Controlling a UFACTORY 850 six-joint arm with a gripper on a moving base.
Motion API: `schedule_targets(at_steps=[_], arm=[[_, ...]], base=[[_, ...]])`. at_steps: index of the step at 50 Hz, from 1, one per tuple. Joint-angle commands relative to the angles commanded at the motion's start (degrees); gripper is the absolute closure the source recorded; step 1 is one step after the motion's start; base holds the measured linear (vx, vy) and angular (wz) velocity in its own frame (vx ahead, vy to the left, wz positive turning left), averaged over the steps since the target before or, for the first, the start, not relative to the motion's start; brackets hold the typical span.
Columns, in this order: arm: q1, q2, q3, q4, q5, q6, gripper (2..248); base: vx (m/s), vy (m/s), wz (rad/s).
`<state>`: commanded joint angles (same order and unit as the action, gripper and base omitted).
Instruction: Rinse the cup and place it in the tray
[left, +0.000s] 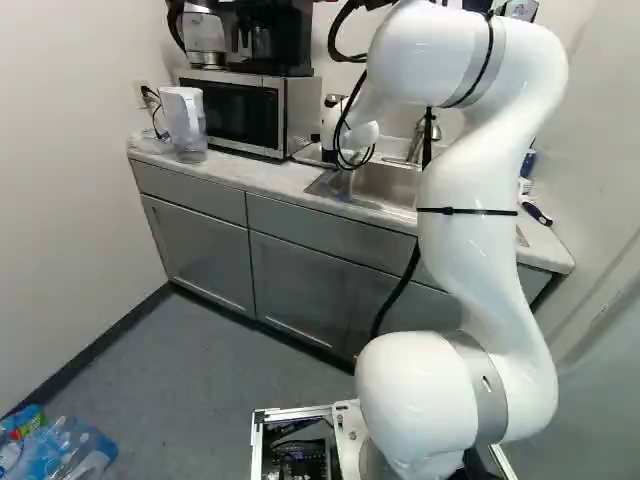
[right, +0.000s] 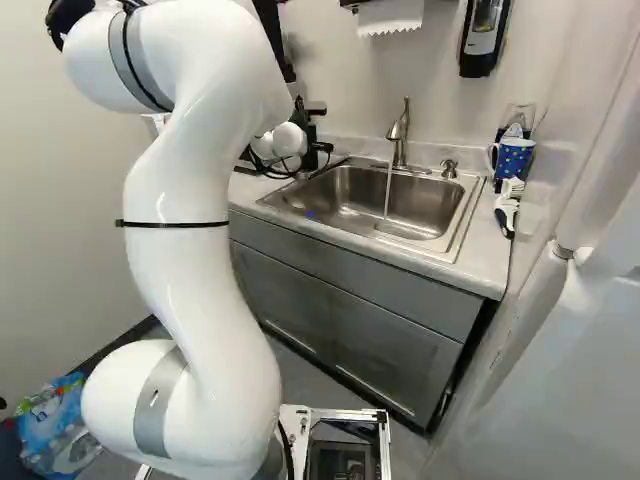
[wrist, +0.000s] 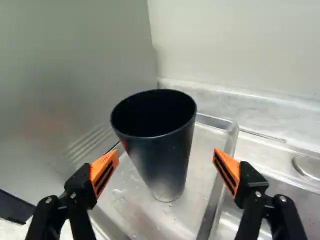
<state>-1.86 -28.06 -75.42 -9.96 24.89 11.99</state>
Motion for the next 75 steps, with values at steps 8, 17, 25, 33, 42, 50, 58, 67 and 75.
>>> schedule_targets(at_steps=[8, 17, 25, 33, 42, 50, 58, 67, 75], arm=[[0.0, 0.6, -0.2, 0.0, 0.0, 0.0, 3], [0.0, 1.4, -0.4, 0.0, 0.0, 0.0, 3], [0.0, 2.0, -0.7, 0.0, 0.0, 0.0, 3], [0.0, 2.5, -1.0, 0.0, 0.0, 0.0, 3], [0.0, 3.1, -1.3, 0.0, 0.0, 0.0, 3], [0.0, 3.7, -1.6, 0.0, 0.0, 0.0, 3], [0.0, 4.2, -2.0, 0.0, 0.0, 0.0, 3], [0.0, 4.7, -2.4, 0.0, 0.0, 0.0, 3], [-0.2, 5.4, -2.6, 0.0, 0.0, 0.0, 3]], base=[[0.000, 0.000, 0.000], [0.000, 0.000, 0.000], [0.000, 0.000, 0.000], [0.000, 0.000, 0.000], [0.000, 0.000, 0.000], [0.000, 0.000, 0.000], [0.000, 0.000, 0.000], [0.000, 0.000, 0.000], [0.000, 0.000, 0.000]])
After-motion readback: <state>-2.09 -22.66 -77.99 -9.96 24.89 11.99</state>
